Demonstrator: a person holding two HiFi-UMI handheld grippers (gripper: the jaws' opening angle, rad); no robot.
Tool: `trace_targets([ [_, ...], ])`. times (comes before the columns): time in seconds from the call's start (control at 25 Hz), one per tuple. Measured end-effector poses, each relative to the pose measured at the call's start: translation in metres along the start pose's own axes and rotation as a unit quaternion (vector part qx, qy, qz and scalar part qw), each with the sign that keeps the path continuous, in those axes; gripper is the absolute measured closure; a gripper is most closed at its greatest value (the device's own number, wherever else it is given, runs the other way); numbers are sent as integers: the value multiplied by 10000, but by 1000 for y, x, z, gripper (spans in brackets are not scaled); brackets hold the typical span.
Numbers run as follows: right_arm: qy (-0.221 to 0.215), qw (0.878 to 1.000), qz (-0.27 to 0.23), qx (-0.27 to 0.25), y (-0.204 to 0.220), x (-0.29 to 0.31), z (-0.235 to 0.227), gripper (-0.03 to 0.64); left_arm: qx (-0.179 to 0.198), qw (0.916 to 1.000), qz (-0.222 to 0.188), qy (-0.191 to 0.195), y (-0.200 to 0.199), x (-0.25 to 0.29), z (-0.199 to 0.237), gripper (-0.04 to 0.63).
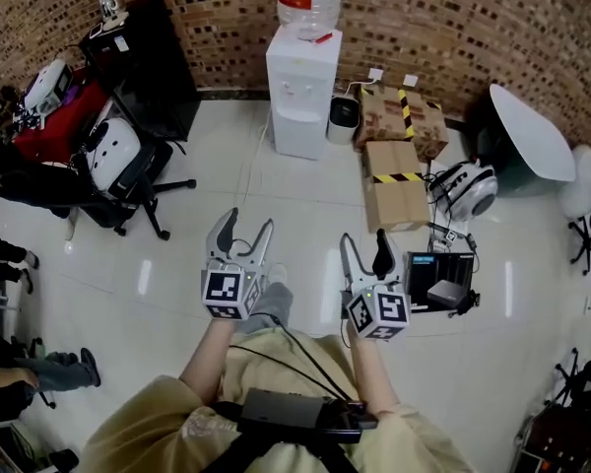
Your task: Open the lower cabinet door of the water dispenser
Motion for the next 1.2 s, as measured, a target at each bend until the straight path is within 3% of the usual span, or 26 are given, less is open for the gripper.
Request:
trace_targets([
  [0.24, 5, 9990, -40, -450, -38, 110, 7, 272, 137, 9991, -207, 342, -34, 91, 52, 316],
  [0.32, -67, 9989, -56, -456, -44, 142, 17, 272, 15, 9989, -190, 429, -37, 114, 75, 316],
  [0.56, -54, 9987, 64, -494, -45, 199, 25, 272, 5, 9978, -110, 649, -40, 166, 116, 316],
  [0.88, -20, 9993, 183, -322, -46, 256, -10, 272, -112, 9986, 157, 486, -31, 219, 133, 316],
  [1.2, -411, 9988, 190, -176, -51, 337, -55, 272, -12, 9994, 217, 277, -47, 292, 136, 316],
])
Point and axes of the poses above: the fingertips, and each gripper's own axes: x forward along the fingers, z to its left, y out of its underside, the point moved 10 cm from there along -x, backward along the fingers, and after that the axes turned 1 degree about z, right-handed, at the moved point
